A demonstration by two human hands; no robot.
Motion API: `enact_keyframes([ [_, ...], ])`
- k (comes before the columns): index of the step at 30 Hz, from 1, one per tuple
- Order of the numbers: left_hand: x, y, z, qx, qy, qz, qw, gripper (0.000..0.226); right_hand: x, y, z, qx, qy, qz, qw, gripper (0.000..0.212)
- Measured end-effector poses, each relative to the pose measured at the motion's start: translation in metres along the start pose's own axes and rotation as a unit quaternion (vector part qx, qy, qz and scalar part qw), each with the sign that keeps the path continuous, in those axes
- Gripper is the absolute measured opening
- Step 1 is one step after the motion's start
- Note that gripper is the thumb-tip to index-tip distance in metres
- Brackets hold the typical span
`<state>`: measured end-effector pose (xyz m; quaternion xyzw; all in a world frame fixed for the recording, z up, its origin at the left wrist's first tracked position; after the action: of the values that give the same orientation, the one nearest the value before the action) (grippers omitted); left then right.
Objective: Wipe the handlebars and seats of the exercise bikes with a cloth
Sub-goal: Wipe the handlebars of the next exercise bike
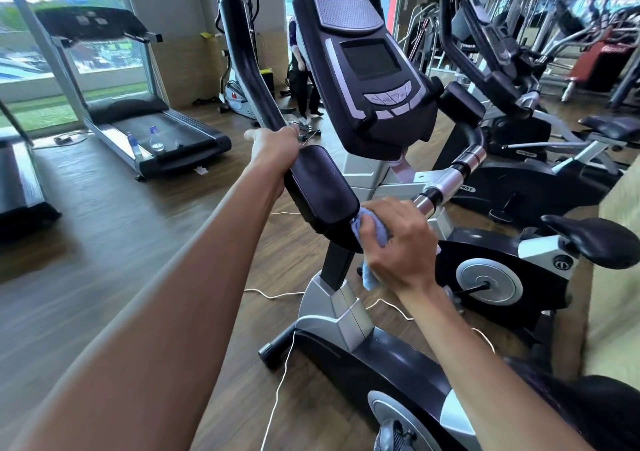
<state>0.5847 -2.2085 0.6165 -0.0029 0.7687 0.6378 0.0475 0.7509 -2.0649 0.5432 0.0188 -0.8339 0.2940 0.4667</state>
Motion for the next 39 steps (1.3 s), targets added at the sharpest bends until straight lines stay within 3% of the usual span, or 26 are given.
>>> enact_keyframes([
  [4,-0.001,0.001,0.0,0.008,-0.006,-0.001,1.0,0.043,0.012,0.012,-0.008,0.03,-0.042,-0.059,0.997,0.025],
  [8,-0.002,0.003,-0.001,0.011,-0.01,-0.003,1.0,0.042,0.035,0.045,-0.026,0.08,0.019,0.08,0.993,0.024],
  [11,-0.004,0.002,0.0,0.018,-0.002,0.0,1.0,0.043,0.045,0.056,-0.035,0.048,0.027,0.164,0.985,0.027],
  [16,-0.003,0.002,0.0,0.006,0.002,-0.007,1.0,0.041,0.006,-0.009,-0.004,0.039,-0.06,0.036,0.997,0.026],
  [18,-0.005,0.001,-0.001,-0.001,0.0,-0.012,1.0,0.041,0.014,0.0,-0.007,0.034,-0.102,0.026,0.994,0.026],
  [23,-0.002,0.001,0.0,-0.002,0.003,-0.004,1.0,0.042,0.059,0.043,-0.017,0.001,-0.108,0.177,0.978,0.033],
  [26,-0.001,-0.001,0.0,0.0,0.008,-0.005,1.0,0.042,0.036,0.01,0.001,-0.056,-0.109,0.121,0.985,0.038],
  [29,0.004,-0.002,0.001,0.002,0.002,-0.004,1.0,0.062,0.017,-0.001,-0.005,0.002,-0.128,0.061,0.99,0.033],
  [32,0.004,0.0,0.002,0.001,0.007,0.003,1.0,0.055,0.048,0.029,-0.009,0.006,-0.177,0.089,0.98,0.035],
  [34,0.007,-0.002,0.002,-0.002,0.005,-0.001,1.0,0.047,0.059,0.035,-0.004,-0.021,-0.166,0.118,0.979,0.038],
  [36,0.009,-0.005,0.001,-0.009,0.005,-0.005,1.0,0.044,0.045,0.021,0.0,-0.038,-0.14,0.094,0.985,0.036],
  [39,0.009,-0.005,0.002,-0.007,-0.003,-0.004,1.0,0.041,0.009,0.002,-0.007,0.061,-0.09,0.028,0.994,0.028],
])
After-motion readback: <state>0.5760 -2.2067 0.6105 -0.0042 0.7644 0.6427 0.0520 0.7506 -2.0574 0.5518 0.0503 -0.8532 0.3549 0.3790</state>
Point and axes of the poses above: each hand's wrist, its own x-axis towards the middle knuckle, its own z-axis out of the palm, y = z × x, the point moved 5 cm from there along x, towards the middle knuckle, and after that the axes turned 10 degrees about x, right-handed, at the moved point
